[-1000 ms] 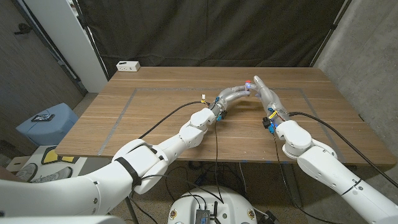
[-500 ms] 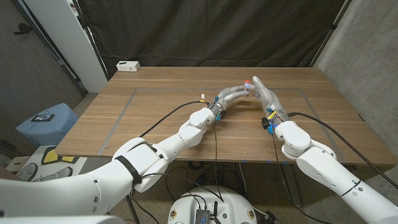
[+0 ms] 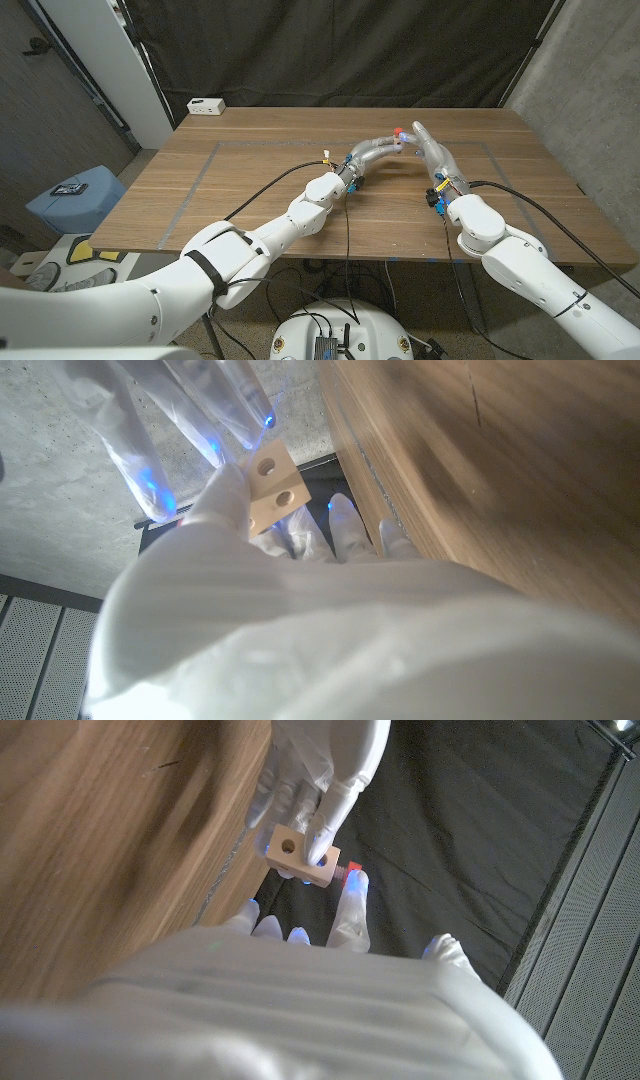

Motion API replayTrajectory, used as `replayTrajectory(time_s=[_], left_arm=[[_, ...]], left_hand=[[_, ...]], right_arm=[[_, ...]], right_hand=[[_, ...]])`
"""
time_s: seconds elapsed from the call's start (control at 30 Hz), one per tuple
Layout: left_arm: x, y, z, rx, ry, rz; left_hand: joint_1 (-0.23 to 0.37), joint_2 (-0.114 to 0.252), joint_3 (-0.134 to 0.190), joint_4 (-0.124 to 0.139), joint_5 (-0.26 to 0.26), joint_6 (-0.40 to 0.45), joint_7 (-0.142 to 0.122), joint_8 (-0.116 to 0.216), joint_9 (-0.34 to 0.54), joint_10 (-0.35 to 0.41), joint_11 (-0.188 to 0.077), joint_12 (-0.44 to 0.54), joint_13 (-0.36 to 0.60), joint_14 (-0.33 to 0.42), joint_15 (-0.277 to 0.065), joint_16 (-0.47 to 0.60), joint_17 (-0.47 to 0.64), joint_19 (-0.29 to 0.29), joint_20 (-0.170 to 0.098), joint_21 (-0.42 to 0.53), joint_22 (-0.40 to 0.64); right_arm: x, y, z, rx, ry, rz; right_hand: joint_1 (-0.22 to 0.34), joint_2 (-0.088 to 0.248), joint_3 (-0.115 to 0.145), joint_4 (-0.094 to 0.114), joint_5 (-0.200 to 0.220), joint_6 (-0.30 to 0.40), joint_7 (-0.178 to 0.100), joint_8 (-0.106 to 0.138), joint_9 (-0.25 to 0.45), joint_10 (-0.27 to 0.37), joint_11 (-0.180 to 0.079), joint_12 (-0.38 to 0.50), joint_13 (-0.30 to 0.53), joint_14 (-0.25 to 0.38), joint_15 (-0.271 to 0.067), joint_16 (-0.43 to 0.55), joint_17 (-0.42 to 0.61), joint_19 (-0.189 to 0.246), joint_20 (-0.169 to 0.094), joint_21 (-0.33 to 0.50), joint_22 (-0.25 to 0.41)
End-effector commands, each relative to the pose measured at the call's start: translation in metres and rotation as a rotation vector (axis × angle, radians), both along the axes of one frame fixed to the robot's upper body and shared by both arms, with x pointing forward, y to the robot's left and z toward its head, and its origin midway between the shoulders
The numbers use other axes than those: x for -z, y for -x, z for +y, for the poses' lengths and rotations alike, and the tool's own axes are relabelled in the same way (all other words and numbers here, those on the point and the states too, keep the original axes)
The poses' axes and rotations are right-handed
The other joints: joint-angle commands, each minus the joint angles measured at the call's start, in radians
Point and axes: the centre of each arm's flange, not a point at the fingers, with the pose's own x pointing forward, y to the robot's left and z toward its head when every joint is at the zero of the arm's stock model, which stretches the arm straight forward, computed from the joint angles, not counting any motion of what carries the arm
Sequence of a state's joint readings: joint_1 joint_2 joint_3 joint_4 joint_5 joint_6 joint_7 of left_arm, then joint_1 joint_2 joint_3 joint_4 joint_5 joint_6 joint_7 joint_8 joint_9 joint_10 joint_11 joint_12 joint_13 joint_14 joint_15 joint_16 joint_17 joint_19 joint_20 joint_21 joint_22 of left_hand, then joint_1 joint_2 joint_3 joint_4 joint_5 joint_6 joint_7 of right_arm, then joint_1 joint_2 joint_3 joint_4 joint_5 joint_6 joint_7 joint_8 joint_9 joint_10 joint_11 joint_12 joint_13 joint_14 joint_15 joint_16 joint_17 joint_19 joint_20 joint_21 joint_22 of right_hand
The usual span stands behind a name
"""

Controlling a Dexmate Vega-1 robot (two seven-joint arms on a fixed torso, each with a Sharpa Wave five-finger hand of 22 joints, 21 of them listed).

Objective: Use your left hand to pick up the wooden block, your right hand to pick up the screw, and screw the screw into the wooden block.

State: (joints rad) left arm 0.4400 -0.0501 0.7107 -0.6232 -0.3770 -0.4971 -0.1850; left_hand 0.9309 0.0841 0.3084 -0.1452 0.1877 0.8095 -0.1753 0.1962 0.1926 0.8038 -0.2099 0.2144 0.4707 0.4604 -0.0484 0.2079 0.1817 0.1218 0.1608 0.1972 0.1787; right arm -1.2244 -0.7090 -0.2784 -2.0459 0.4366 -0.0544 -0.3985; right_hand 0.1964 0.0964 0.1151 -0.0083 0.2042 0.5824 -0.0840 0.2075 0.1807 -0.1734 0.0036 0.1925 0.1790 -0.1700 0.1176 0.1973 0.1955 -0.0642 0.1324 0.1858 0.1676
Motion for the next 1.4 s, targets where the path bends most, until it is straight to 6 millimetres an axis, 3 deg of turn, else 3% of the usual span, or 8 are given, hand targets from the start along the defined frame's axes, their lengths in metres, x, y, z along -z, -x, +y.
replayTrajectory(time_s=[0.03,0.73,1.4], left_arm=[[0.002,0.002,-0.004,0.000,-0.006,0.001],[0.002,0.003,-0.005,0.000,-0.010,-0.002],[0.002,0.003,-0.003,-0.002,-0.007,-0.004]], left_hand=[[-0.002,0.011,0.006,0.002,0.008,-0.002,0.001,0.002,0.005,0.004,-0.004,0.005,0.002,0.004,-0.035,-0.003,0.002,0.002,0.005,0.008,0.005],[-0.003,0.011,0.009,-0.001,0.008,-0.005,-0.006,0.001,0.005,-0.001,-0.006,0.003,0.002,0.001,-0.036,-0.005,0.002,0.001,0.005,0.007,0.005],[-0.015,0.011,0.010,0.003,0.008,-0.010,-0.005,0.000,0.005,-0.004,-0.005,0.001,-0.001,0.003,-0.032,-0.005,0.002,0.002,0.008,0.008,0.005]], right_arm=[[-0.005,-0.001,-0.014,0.018,-0.002,-0.013],[-0.013,-0.012,-0.025,0.017,0.015,-0.017],[-0.017,-0.026,-0.021,-0.023,0.034,-0.005]], right_hand=[[-0.002,0.008,0.005,0.000,0.009,-0.012,-0.006,-0.009,0.002,-0.035,0.006,0.006,0.002,-0.137,0.006,0.008,0.001,0.002,0.011,0.006,0.003],[-0.004,0.002,0.005,-0.004,0.008,-0.072,-0.018,-0.032,0.001,-0.049,0.011,-0.002,0.003,-0.142,0.010,0.005,0.002,-0.002,0.016,0.004,0.003],[-0.014,-0.001,0.002,-0.002,0.007,-0.123,-0.029,-0.039,0.000,-0.076,0.011,-0.010,0.003,-0.157,0.010,0.001,0.004,-0.013,0.021,0.001,0.003]])
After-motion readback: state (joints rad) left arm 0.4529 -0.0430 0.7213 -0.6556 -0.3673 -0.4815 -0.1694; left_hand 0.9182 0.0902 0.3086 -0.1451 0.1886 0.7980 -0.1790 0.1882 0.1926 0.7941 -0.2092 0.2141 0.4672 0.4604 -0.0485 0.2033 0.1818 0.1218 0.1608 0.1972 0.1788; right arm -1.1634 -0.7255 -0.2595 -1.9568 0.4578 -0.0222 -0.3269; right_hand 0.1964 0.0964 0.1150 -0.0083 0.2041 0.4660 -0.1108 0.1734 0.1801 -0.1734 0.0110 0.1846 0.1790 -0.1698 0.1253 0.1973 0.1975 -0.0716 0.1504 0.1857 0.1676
